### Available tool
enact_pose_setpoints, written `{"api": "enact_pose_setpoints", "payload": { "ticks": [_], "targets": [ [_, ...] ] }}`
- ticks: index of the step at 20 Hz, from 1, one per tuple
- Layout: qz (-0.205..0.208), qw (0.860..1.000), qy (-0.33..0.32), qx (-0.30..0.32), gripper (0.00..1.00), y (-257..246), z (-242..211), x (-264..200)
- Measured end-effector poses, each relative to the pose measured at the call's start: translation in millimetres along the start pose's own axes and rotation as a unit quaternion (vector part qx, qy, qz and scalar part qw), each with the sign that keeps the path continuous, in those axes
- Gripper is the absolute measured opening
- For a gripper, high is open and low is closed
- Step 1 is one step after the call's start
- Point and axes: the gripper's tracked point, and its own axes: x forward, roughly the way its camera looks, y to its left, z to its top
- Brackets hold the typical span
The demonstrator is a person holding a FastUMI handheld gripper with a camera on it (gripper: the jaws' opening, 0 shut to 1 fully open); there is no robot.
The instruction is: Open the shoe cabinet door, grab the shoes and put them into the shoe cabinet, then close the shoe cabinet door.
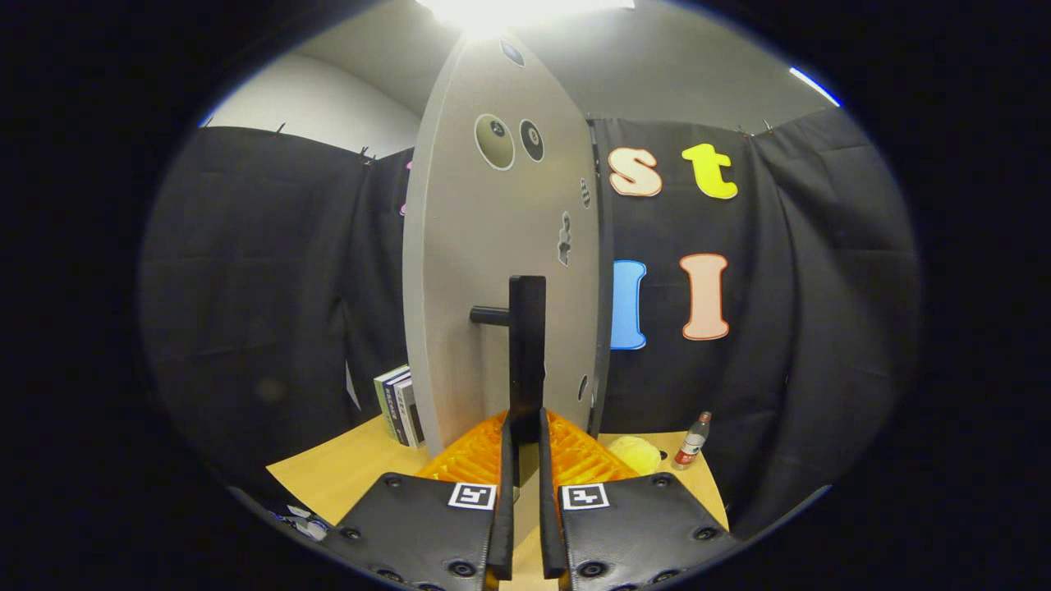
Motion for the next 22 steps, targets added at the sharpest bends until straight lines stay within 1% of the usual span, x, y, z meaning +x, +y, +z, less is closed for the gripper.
{"api": "enact_pose_setpoints", "payload": {
  "ticks": [3, 6, 8, 9, 10, 11, 13, 14, 16, 17, 19, 21, 22],
  "targets": [
    [-0.031, 1.0, 0.003, 0.001, 0.15, -13.4, -1.7, -4.2],
    [-0.073, 0.997, 0.003, -0.01, 0.14, -34.7, -2.7, -7.1],
    [-0.101, 0.995, 0.001, -0.004, 0.14, -45.9, -2.8, -10.9],
    [-0.118, 0.993, 0.0, 0.002, 0.1, -53.0, -3.1, -16.1],
    [-0.136, 0.991, -0.004, 0.01, 0.09, -63.6, -1.2, -21.7],
    [-0.138, 0.99, -0.013, 0.019, 0.09, -65.4, 3.1, -29.0],
    [-0.129, 0.99, -0.033, 0.035, 0.22, -60.9, 13.3, -38.3],
    [-0.127, 0.991, -0.039, 0.035, 0.28, -62.7, 16.2, -42.2],
    [-0.117, 0.992, -0.049, 0.028, 0.38, -54.4, 19.3, -54.5],
    [-0.118, 0.991, -0.055, 0.02, 0.47, -49.3, 21.0, -63.4],
    [-0.113, 0.991, -0.068, 0.007, 0.49, -32.2, 22.3, -76.7],
    [-0.091, 0.993, -0.075, 0.005, 0.51, -6.9, 18.9, -81.3],
    [-0.081, 0.994, -0.074, 0.003, 0.58, 6.7, 14.0, -79.2]
  ]
}}
